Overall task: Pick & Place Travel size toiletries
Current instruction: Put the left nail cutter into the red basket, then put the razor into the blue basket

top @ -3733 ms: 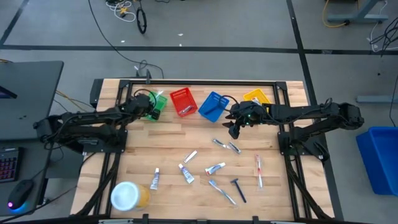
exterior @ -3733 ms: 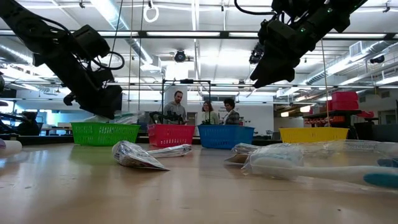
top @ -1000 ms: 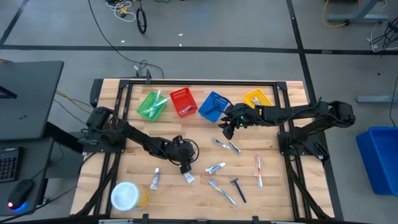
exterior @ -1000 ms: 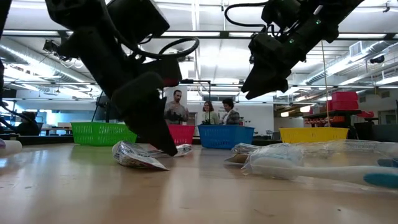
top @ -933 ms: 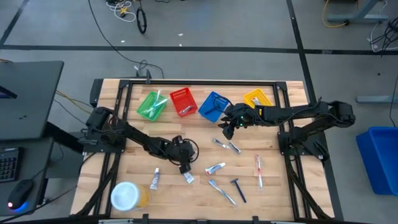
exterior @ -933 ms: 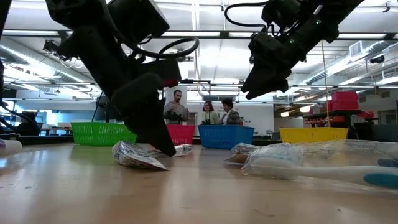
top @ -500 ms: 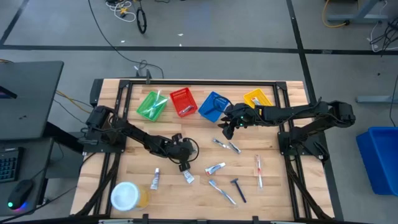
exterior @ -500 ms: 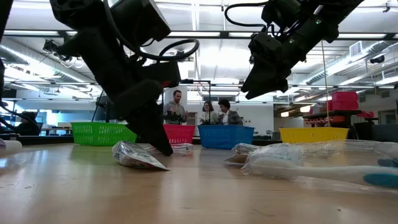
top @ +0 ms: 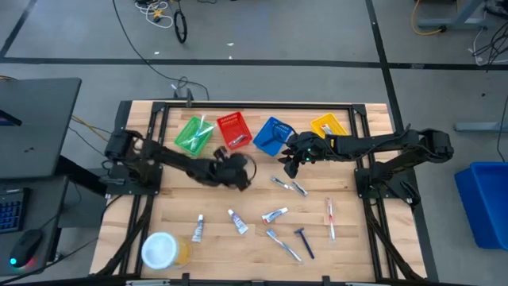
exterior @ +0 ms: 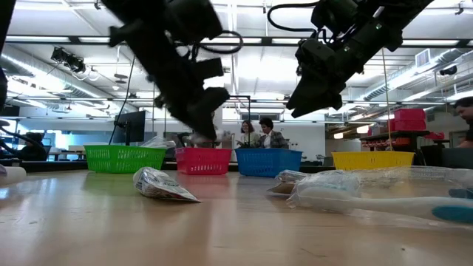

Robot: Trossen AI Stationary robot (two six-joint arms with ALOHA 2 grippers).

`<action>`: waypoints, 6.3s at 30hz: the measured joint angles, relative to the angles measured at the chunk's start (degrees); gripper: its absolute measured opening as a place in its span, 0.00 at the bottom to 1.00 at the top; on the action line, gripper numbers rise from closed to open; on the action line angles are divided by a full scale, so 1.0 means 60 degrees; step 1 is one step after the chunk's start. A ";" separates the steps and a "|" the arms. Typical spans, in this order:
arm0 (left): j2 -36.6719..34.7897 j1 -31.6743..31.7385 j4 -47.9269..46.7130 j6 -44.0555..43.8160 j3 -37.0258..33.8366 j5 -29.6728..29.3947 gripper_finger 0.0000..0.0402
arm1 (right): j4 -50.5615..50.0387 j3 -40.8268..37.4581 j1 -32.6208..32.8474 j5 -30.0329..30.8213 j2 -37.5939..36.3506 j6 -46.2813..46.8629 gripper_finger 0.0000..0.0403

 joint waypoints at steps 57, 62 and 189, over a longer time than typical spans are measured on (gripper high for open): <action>-0.0224 0.5869 0.2190 0.4648 -0.0996 0.5095 0.29 | 0.2302 -0.1468 0.0004 -0.0350 0.0000 -0.0433 0.41; -0.0224 0.5807 0.2449 0.4516 -0.0992 0.5092 0.32 | 0.2302 -0.1468 0.0004 -0.0350 0.0000 -0.0433 0.41; -0.2876 0.2015 0.2478 0.2663 -0.0985 0.3168 0.13 | 0.1654 0.1741 -0.1941 0.0240 0.2247 -0.7584 0.16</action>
